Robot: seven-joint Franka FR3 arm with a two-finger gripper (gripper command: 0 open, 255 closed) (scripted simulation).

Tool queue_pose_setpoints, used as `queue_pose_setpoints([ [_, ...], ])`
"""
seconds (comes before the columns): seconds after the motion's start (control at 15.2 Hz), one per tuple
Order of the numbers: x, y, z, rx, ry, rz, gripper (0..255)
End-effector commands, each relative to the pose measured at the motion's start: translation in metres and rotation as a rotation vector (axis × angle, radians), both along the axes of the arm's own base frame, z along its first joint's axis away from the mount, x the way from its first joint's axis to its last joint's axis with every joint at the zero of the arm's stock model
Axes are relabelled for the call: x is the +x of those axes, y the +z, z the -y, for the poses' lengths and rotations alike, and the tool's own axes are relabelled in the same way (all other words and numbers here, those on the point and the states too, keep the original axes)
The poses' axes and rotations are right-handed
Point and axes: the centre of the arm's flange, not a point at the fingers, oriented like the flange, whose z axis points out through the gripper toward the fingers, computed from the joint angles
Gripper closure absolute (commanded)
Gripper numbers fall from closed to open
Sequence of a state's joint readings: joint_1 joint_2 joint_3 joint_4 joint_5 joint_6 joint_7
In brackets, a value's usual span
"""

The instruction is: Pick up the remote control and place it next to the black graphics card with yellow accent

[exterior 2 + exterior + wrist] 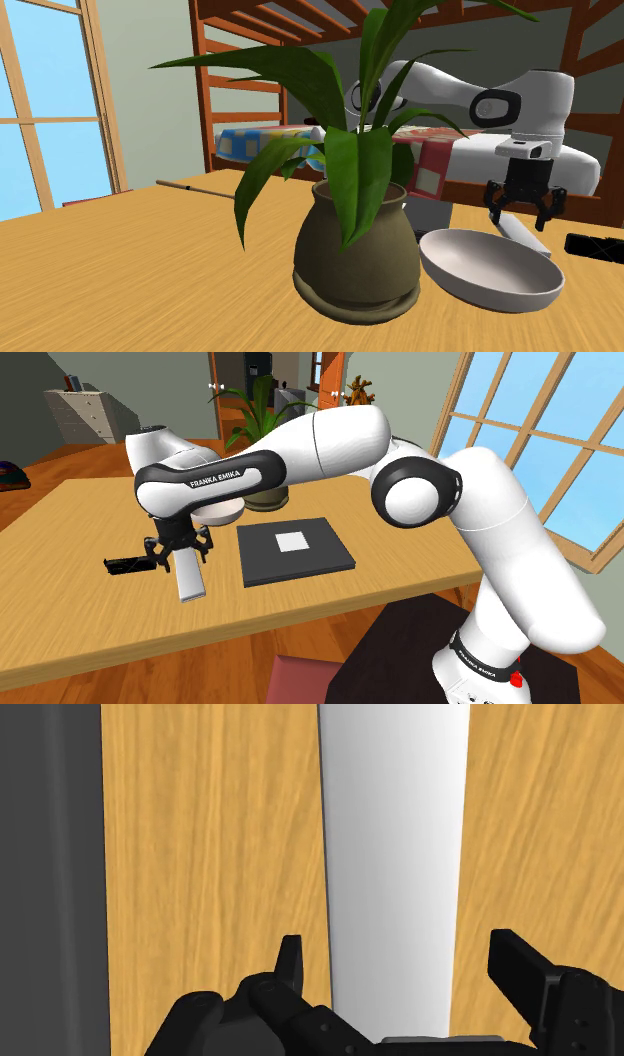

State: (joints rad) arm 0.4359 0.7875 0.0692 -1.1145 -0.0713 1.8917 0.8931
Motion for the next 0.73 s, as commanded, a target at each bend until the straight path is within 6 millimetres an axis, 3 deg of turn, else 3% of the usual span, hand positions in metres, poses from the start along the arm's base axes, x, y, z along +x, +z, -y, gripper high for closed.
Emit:
queue_pose_setpoints([
  [0.0, 0.000, 0.000, 0.000, 0.000, 0.000, 0.000, 0],
  [0.2, 0.000, 0.000, 0.000, 0.000, 0.000, 0.000, 0],
  [0.46, 0.000, 0.050, -0.001, 0.000, 0.000, 0.000, 0],
  [0.66, 0.000, 0.050, -0.001, 0.000, 0.000, 0.000, 0],
])
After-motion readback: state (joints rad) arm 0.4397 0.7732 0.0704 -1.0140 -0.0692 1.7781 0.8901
